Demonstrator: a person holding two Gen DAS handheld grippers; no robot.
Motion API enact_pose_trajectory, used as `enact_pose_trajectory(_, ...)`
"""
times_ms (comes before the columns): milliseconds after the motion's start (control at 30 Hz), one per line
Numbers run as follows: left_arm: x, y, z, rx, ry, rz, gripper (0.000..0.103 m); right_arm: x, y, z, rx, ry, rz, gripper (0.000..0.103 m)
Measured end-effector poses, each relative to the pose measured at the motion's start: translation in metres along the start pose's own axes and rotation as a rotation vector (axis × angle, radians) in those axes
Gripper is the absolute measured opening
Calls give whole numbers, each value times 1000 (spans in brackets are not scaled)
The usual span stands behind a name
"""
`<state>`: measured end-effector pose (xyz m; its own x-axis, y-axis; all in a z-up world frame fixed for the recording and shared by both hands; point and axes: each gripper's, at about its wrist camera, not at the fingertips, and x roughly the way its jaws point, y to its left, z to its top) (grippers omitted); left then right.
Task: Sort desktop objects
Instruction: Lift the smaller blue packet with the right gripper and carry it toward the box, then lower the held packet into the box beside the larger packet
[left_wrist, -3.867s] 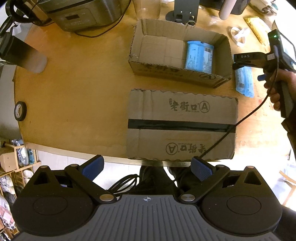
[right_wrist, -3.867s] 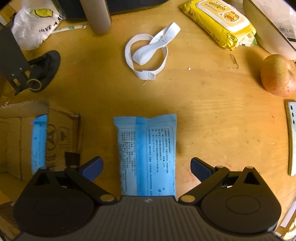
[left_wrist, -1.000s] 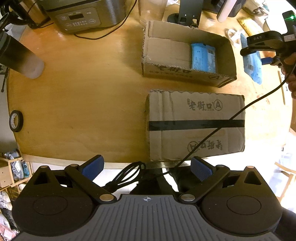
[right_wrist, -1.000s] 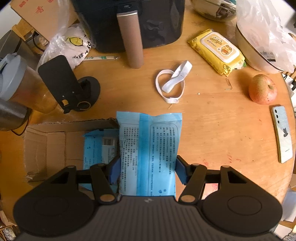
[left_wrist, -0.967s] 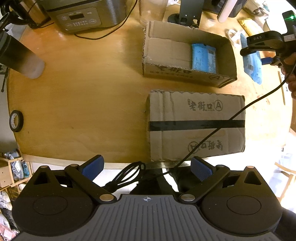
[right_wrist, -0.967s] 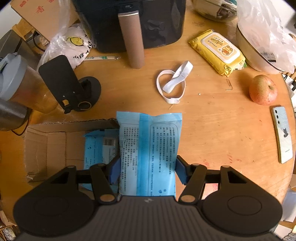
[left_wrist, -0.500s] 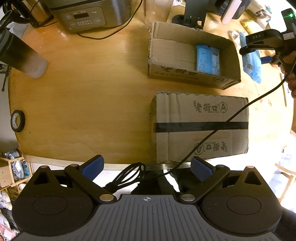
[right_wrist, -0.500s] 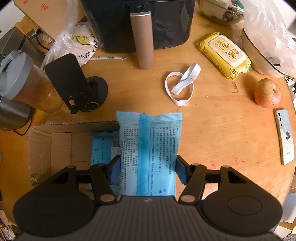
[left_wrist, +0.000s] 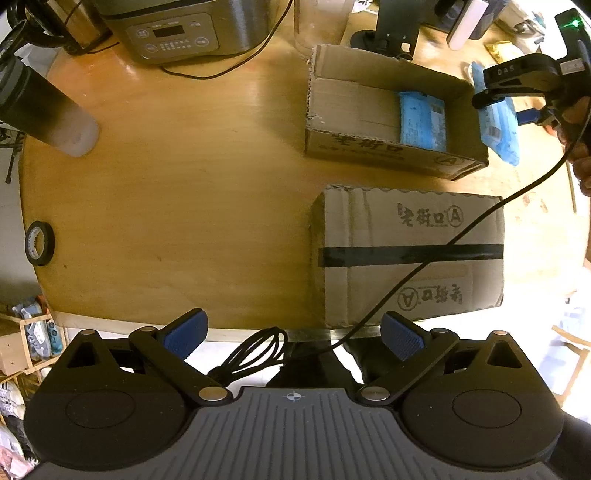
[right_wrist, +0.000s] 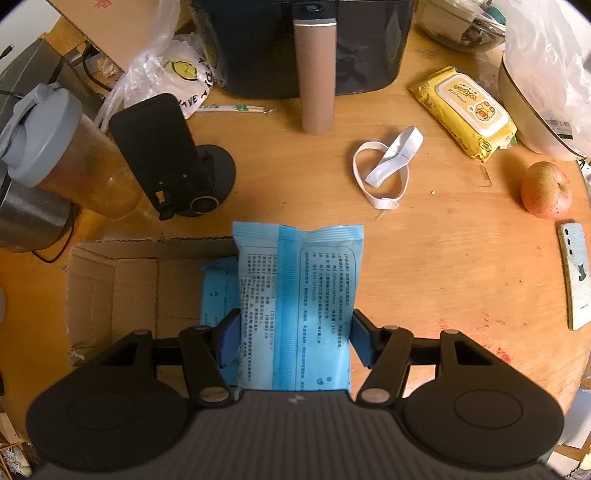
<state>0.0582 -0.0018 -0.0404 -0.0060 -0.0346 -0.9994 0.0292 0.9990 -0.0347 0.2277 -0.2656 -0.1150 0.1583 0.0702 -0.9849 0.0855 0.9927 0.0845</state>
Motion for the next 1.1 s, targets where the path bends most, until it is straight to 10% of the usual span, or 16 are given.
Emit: enact_pose_trajectory(1100, 2, 22, 2, -5, -7, 3, 103, 5, 72, 1, -41, 2, 40, 60)
